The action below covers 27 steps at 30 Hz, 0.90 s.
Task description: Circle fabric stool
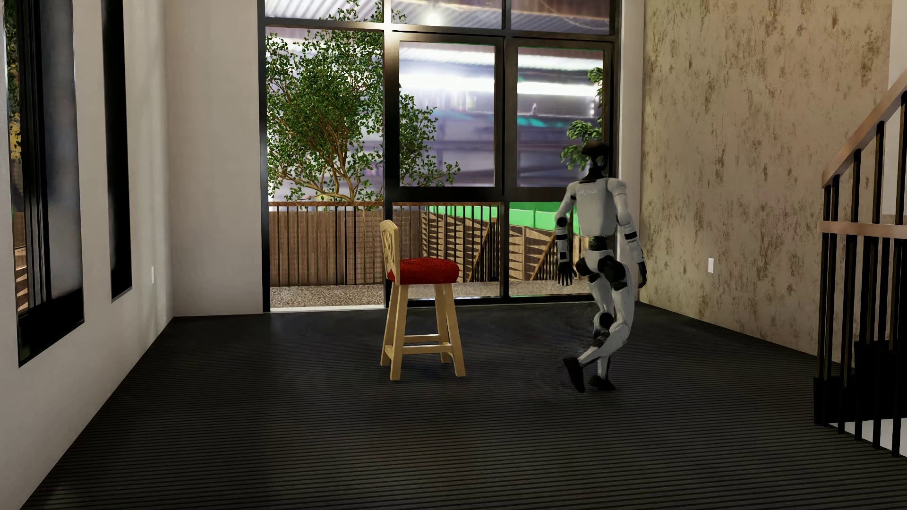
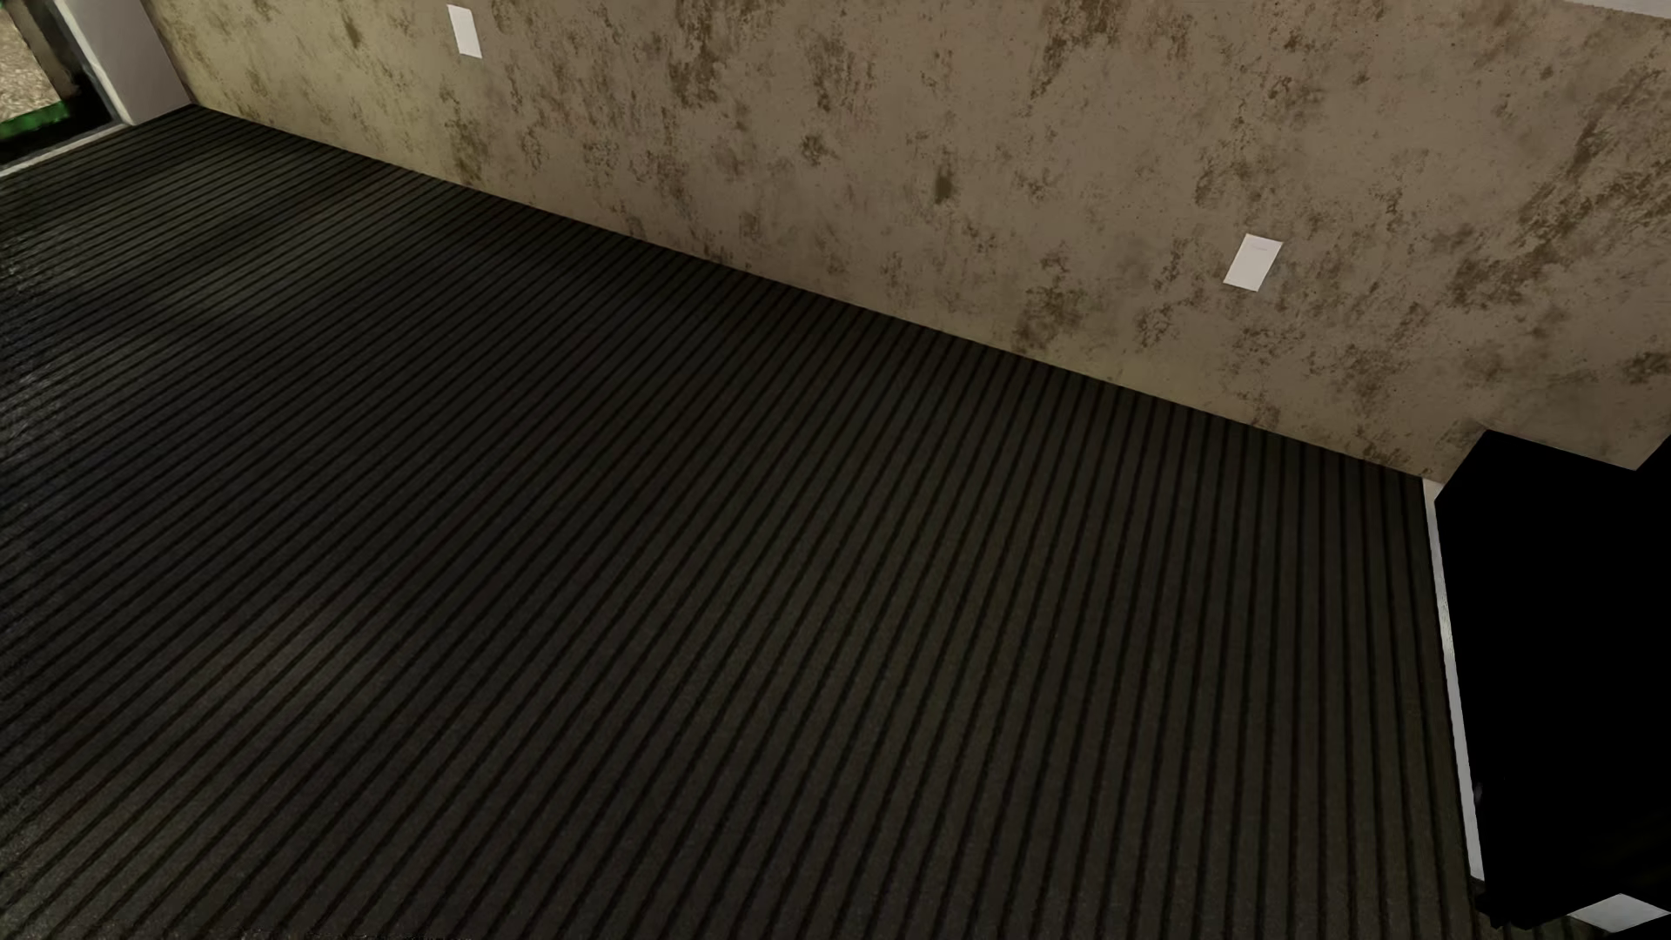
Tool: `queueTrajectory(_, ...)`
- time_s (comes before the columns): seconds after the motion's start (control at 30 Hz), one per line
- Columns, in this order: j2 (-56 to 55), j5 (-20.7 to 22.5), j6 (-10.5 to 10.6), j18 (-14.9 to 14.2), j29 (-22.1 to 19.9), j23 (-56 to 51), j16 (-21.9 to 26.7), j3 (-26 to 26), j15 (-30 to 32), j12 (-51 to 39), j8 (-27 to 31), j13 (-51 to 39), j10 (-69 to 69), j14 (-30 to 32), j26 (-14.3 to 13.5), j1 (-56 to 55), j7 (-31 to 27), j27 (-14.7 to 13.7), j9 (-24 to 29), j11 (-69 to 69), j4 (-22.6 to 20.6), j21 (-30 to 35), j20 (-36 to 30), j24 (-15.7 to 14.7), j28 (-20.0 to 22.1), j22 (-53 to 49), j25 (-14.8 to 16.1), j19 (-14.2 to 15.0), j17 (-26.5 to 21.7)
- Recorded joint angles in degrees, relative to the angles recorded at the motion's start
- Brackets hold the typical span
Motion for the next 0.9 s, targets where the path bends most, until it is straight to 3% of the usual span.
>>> queueTrajectory(0.03, -6.5, 0.4, 0.6, 0.0, 0.0, 0.4, 0.0, -0.7, -4.4, -1.2, 0.0, -0.2, -0.2, -5.0, 0.0, 1.5, 0.0, 0.0, -0.3, 4.9, -0.3, 2.4, 1.9, 0.0, 0.0, -0.5, 0.0, 0.0, 0.4)
queueTrajectory(0.1, -15.1, 2.8, 2.4, 0.0, 0.0, -0.1, -0.2, -3.5, -8.4, -2.0, 0.0, 0.9, -1.2, -14.1, 0.0, 5.9, 0.0, 0.0, -0.9, 0.3, -0.2, 4.2, 6.9, 0.0, 0.0, -3.9, 0.0, 0.0, 0.5)
queueTrajectory(0.17, -19.8, 5.4, 3.3, 0.0, 0.0, -0.4, -0.4, -6.1, -5.7, -1.7, 0.0, 2.6, -0.6, -21.8, 0.0, 7.8, 0.0, 0.0, -2.3, -19.4, 0.3, 3.1, 11.3, 0.0, 0.0, -9.1, 0.0, 0.0, 0.6)
queueTrajectory(0.23, -19.5, 6.8, 3.8, 0.0, 0.0, 1.5, -0.8, -7.6, -0.6, -2.6, 0.0, 3.1, 1.7, -27.9, 0.0, 9.6, 0.0, 0.0, -2.6, -41.2, 0.7, 3.4, 11.1, 0.0, 0.0, -11.1, 0.0, 0.0, 0.8)
queueTrajectory(0.33, -18.0, 4.7, 4.3, 0.0, 0.0, 4.6, -1.7, -7.8, 4.8, -3.3, 0.0, 3.1, 7.3, -32.6, 0.0, 10.6, 0.0, 0.0, -2.5, -47.6, 2.1, 7.7, 9.8, 0.0, 0.0, -8.2, 0.0, 0.0, -0.3)
queueTrajectory(0.37, -17.1, 4.3, 4.0, 0.0, 0.0, 5.1, -1.5, -7.5, 8.3, -2.8, 0.0, 3.2, 8.4, -32.9, 0.0, 11.0, 0.0, 0.0, -3.1, -46.7, 2.9, 8.3, 8.7, 0.0, 0.0, -6.8, 0.0, 0.0, -0.5)
queueTrajectory(0.4, -16.2, 4.5, 4.3, 0.0, 0.0, 5.7, -1.3, -7.2, 7.7, -2.3, 0.0, 3.2, 10.7, -30.4, 0.0, 10.6, 0.0, 0.0, -3.6, -45.1, 4.4, 9.0, 7.4, 0.0, 0.0, -4.6, 0.0, 0.0, -0.5)
queueTrajectory(0.5, -2.1, 5.1, 4.8, 0.0, 0.0, 3.1, -1.5, -7.5, -0.8, -0.8, 0.0, 3.9, 26.5, -7.6, 0.0, 6.1, 0.0, 0.0, 0.0, -44.9, 8.2, 6.5, 0.2, 0.0, 0.0, 1.4, 0.0, 0.0, -3.9)
queueTrajectory(0.53, 2.9, 5.1, 4.1, 0.0, 0.0, 2.2, -1.2, -7.5, 1.8, -0.6, 0.0, 3.9, 29.4, -3.6, 0.0, 4.4, 0.0, 0.0, 1.3, -52.4, 8.2, 5.5, -1.2, 0.0, 0.0, 1.4, 0.0, 0.0, -5.1)
queueTrajectory(0.63, 12.0, 5.0, 1.6, 0.0, 0.0, 1.7, -0.3, -5.2, 6.3, 1.2, 0.0, 4.7, 24.9, 2.9, 0.0, -1.7, 0.0, 0.0, 2.6, -56.2, 6.6, 0.7, 2.9, 0.0, 0.0, -2.4, 0.0, 0.0, -7.4)
queueTrajectory(0.7, 16.8, 6.7, 1.0, 0.0, 0.0, 2.0, -0.5, -3.1, 8.8, 1.2, 0.0, 4.2, 15.0, 6.3, 0.0, -4.1, 0.0, 0.0, 3.7, -58.1, 5.1, 1.8, 5.0, 0.0, 0.0, -3.9, 0.0, 0.0, -9.0)
queueTrajectory(0.77, 19.2, 8.7, 1.0, 0.0, 0.0, 2.5, -1.0, -2.8, 30.3, 0.5, 0.0, 2.7, 2.3, 0.5, 0.0, -4.6, 0.0, 0.0, 4.4, -58.2, 2.3, 1.8, 3.9, 0.0, 0.0, -3.1, 0.0, 0.0, -9.4)
queueTrajectory(0.8, 19.9, 9.2, 1.1, 0.0, 0.0, 2.8, -1.2, -2.6, 30.3, 0.2, 0.0, 1.6, -4.1, -9.4, 0.0, -3.5, 0.0, 0.0, 4.6, -58.0, 0.8, 1.5, 2.6, 0.0, 0.0, -2.0, 0.0, 0.0, -9.0)
queueTrajectory(0.83, 20.7, 9.5, 1.2, 0.0, 0.0, 2.9, -1.3, -2.1, 31.0, 0.1, 0.0, 0.4, -9.9, -13.1, 0.0, -1.6, 0.0, 0.0, 4.6, -58.0, -0.1, 0.6, 1.1, 0.0, 0.0, -0.8, 0.0, 0.0, -8.3)
queueTrajectory(0.9, 21.4, 9.8, 1.1, 0.0, 0.0, 0.3, -1.2, -1.0, 22.9, 1.0, 0.0, -0.5, -10.6, -16.2, 0.0, -1.2, 0.0, 0.0, 3.6, -61.5, 0.5, -3.5, -2.4, 0.0, 0.0, 1.8, 0.0, 0.0, -6.1)
